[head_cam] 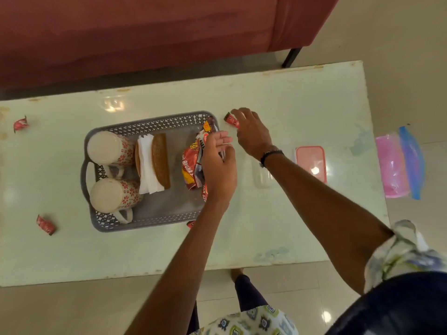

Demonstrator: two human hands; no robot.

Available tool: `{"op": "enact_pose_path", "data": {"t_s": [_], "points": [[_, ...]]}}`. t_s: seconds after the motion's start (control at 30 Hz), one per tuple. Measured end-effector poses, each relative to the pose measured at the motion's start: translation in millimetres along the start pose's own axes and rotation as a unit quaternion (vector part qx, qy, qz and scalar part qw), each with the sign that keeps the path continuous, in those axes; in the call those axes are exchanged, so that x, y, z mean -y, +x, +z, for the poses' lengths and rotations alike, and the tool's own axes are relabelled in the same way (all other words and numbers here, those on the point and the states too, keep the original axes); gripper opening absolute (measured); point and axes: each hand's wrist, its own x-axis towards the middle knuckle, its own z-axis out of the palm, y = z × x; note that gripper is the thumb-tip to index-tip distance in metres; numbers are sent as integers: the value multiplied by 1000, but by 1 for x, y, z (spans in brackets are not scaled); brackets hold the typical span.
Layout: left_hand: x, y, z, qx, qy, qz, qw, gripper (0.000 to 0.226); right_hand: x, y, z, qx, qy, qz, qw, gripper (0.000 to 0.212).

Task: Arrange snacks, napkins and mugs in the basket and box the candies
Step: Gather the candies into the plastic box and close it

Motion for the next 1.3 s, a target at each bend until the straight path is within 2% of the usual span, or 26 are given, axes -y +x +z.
{"op": "enact_pose_path", "data": {"t_s": [0.07,0.17,0.3,0.43,0.5,0.6,0.67,0.73,0.8,0.87,1.0,1.07,1.17,1.23,1.3], "points": [[7,3,-10,-17,-8,6,1000,20,-1,10,6,10,-29,-13,999,54],[14,2,-23,-39,-12,12,999,19,-4,12,14,-9,-65,-48,997,39],[13,-6,-38,-54,-29,8,998,20,-5,1,12,-9,-52,-59,997,26],[14,-29,-69,-100,-96,-9,990,15,9,-46,-7,-118,48,2,992,19],[32,-57,-87,-147,-96,-48,983,11,18,-91,-16,-155,66,26,985,17],[85,-104,-106,-193,-27,-164,967,8,33,-165,-6,-149,90,59,983,15],[119,-122,-109,-141,27,-244,959,7,44,-205,16,-123,133,97,979,13],[137,-125,-104,-65,77,-280,955,21,54,-232,45,-83,193,142,967,12],[144,-116,-96,-24,124,-258,958,36,62,-248,72,-48,254,175,950,11],[147,-104,-88,-24,187,-229,955,43,71,-252,89,-26,300,202,932,11],[148,-99,-80,-6,285,-198,938,32,86,-248,100,-21,354,237,904,3],[148,-108,-84,21,254,-195,947,27,88,-247,96,-25,390,269,880,6],[123,-129,-84,99,84,-215,968,27,85,-251,77,-63,420,312,850,18],[94,-137,-73,126,20,-179,976,26,73,-251,57,-113,403,331,846,26],[65,-131,-54,125,-25,-139,982,19,52,-242,36,-163,356,328,860,32]]}}
